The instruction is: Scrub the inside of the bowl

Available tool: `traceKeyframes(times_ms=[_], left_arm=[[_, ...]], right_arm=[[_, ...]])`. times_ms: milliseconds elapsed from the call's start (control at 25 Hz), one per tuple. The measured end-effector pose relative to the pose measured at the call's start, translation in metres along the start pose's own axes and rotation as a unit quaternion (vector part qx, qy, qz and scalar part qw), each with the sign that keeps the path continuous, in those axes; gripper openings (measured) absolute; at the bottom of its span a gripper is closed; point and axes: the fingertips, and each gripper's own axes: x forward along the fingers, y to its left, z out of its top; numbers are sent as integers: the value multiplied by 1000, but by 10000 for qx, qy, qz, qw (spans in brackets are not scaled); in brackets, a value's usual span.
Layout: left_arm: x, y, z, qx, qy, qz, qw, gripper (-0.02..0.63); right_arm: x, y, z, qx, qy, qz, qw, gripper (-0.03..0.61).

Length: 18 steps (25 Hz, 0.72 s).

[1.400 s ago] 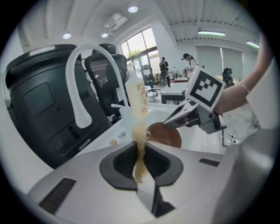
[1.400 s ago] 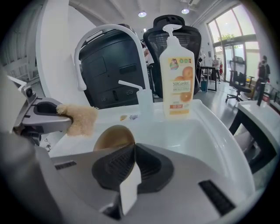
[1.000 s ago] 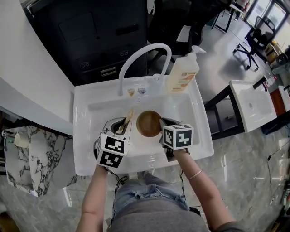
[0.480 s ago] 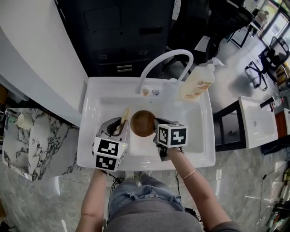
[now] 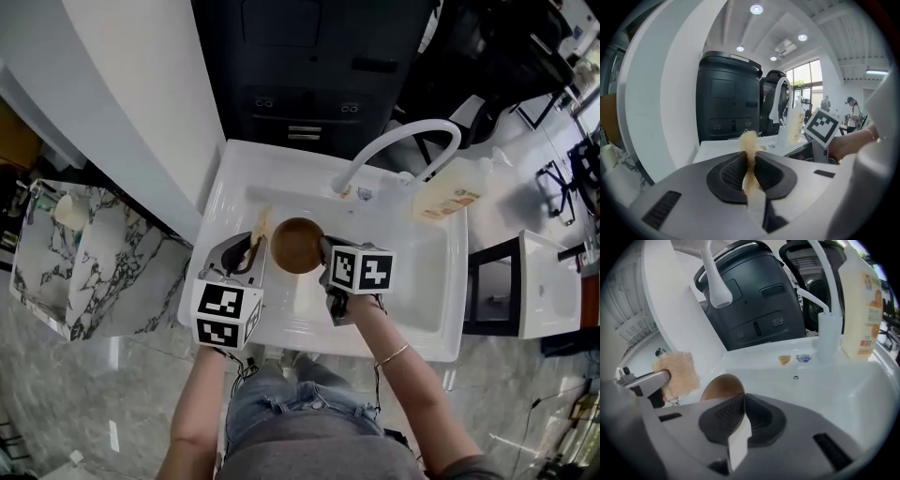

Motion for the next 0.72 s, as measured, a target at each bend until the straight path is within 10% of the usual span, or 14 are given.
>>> traceKeyframes(times_ms=[720], left_arm=[[7, 54, -26, -714, 48, 356, 9968, 44]], right_arm=[[56, 21, 2, 510, 322, 136, 9981, 21]])
